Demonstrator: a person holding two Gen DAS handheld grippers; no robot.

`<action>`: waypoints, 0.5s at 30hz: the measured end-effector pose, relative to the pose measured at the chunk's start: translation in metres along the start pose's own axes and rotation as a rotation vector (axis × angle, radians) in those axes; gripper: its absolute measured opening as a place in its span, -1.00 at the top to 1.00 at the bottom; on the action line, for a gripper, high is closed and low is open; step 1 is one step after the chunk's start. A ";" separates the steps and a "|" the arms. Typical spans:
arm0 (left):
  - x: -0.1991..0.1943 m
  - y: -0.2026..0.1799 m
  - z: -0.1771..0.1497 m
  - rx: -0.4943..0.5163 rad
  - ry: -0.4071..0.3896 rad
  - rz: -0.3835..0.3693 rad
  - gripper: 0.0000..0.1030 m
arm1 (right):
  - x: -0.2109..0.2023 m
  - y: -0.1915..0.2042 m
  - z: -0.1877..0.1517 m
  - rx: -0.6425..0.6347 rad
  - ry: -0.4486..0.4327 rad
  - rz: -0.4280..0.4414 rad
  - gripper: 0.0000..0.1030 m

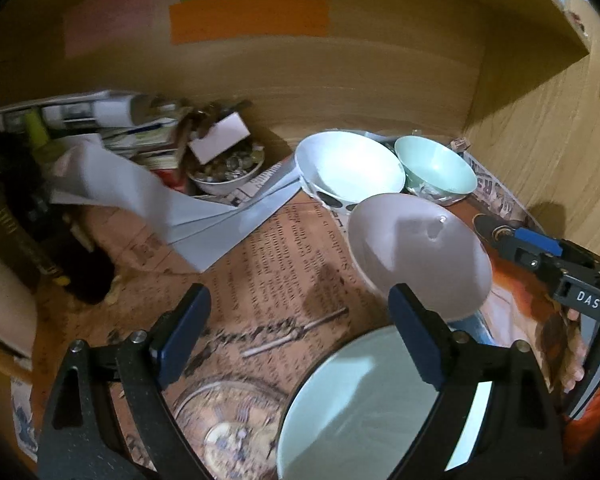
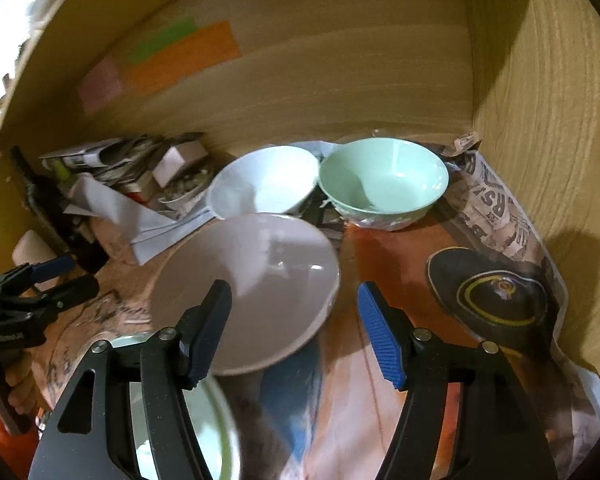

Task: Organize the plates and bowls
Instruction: 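Close both grippers on the rim of the large grey-pink bowl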

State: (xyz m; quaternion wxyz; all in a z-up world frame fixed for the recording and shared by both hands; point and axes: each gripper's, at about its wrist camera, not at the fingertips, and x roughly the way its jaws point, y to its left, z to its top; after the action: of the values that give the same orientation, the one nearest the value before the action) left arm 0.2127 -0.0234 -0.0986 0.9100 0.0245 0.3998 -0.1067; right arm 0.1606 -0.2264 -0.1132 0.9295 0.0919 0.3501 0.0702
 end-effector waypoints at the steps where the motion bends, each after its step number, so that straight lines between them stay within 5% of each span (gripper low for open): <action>1: 0.006 -0.002 0.003 0.003 0.009 -0.001 -0.77 | 0.004 -0.003 0.001 0.004 0.005 -0.001 -0.21; 12: 0.063 -0.020 0.017 0.024 0.114 -0.044 -0.77 | 0.047 -0.015 0.007 0.031 0.089 0.003 -0.21; 15: 0.073 -0.023 0.017 0.036 0.141 -0.062 -0.52 | 0.053 -0.014 0.005 0.017 0.102 0.015 -0.21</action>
State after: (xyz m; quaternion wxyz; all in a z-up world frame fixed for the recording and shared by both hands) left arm 0.2682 -0.0613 -0.1399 0.8753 0.0359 0.4615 -0.1402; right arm 0.2045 -0.2302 -0.1468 0.9091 0.0990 0.3968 0.0788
